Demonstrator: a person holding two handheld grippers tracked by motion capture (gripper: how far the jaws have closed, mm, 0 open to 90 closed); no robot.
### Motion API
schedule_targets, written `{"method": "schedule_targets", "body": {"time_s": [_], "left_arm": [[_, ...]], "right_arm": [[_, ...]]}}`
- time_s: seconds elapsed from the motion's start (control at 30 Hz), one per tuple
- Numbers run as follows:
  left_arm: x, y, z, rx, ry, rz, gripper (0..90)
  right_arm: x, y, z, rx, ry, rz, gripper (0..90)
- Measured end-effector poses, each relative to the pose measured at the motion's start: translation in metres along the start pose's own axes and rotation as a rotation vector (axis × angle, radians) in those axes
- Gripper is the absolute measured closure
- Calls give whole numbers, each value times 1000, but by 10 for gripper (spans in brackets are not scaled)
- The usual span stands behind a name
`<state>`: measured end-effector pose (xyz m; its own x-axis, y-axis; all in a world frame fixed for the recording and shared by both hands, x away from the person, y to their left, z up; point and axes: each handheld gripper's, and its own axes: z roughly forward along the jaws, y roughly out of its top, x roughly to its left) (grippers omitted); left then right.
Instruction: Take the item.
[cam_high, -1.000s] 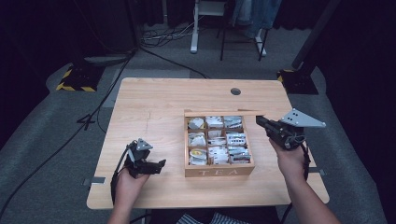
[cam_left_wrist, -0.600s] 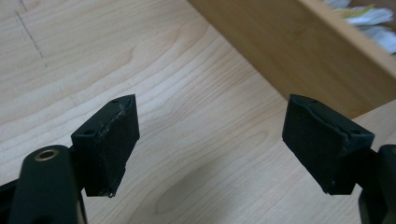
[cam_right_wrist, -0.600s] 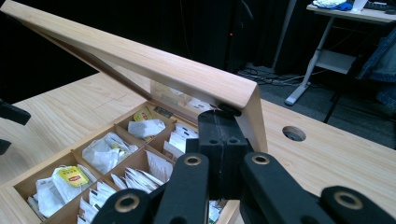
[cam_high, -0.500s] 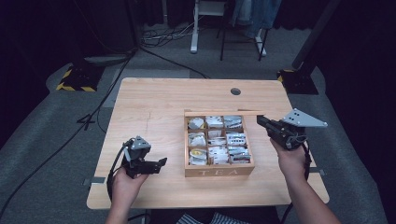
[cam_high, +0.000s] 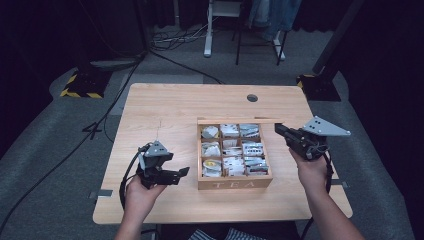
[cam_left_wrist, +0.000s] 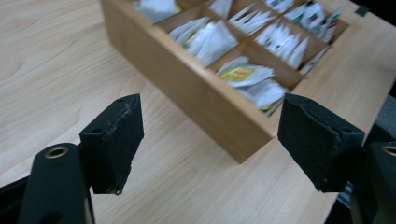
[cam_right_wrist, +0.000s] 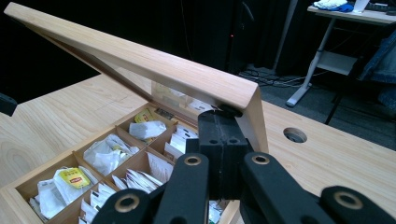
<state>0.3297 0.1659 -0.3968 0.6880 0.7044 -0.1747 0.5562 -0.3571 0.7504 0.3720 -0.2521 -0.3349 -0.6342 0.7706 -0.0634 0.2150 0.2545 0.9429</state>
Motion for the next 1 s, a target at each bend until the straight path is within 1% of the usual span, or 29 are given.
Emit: {"method": "schedule_targets", "body": {"time_s": [0.07, 0.2, 0.23, 0.27, 0.33, 0.37, 0.47, 0.6, 0.63, 0.7, 0.8, 0.9, 0.97, 1.0], "left_arm": [[-8, 5, 3, 3, -5, 21, 234], [-16, 13, 10, 6, -21, 48, 234], [-20, 18, 14, 6, -34, 52, 234], [-20, 18, 14, 6, -34, 52, 234], [-25, 24, 18, 6, -45, 73, 234], [-28, 26, 20, 5, -53, 75, 235], [-36, 35, 25, -3, -67, 106, 236], [-44, 42, 34, -22, -95, 102, 235], [-46, 43, 36, -28, -99, 106, 234], [-50, 47, 42, -26, -112, 117, 233], [-56, 52, 48, -22, -119, 125, 235], [-61, 58, 55, -36, -138, 131, 234], [-66, 61, 60, -46, -158, 135, 232], [-68, 63, 63, -48, -163, 142, 226]], "right_arm": [[0, 0, 0, 0, 0, 0, 900], [0, 0, 0, -1, 0, 3, 900], [-1, 1, 0, -2, 1, 3, 900], [-1, 1, 0, -2, 1, 3, 900], [-1, 1, 0, -2, 2, 5, 900], [-1, 1, 0, -2, 2, 5, 900], [-1, 1, 0, -3, 2, 4, 900], [-1, 1, 0, -3, 4, 4, 900], [-1, 1, 0, -2, 5, 4, 900], [-1, 1, 0, -3, 5, 3, 900], [-1, 1, 0, -1, 5, 5, 900], [-2, 1, 0, -1, 6, 5, 900], [-2, 1, 0, -1, 7, 6, 900], [-2, 1, 0, -2, 9, 6, 900]]}}
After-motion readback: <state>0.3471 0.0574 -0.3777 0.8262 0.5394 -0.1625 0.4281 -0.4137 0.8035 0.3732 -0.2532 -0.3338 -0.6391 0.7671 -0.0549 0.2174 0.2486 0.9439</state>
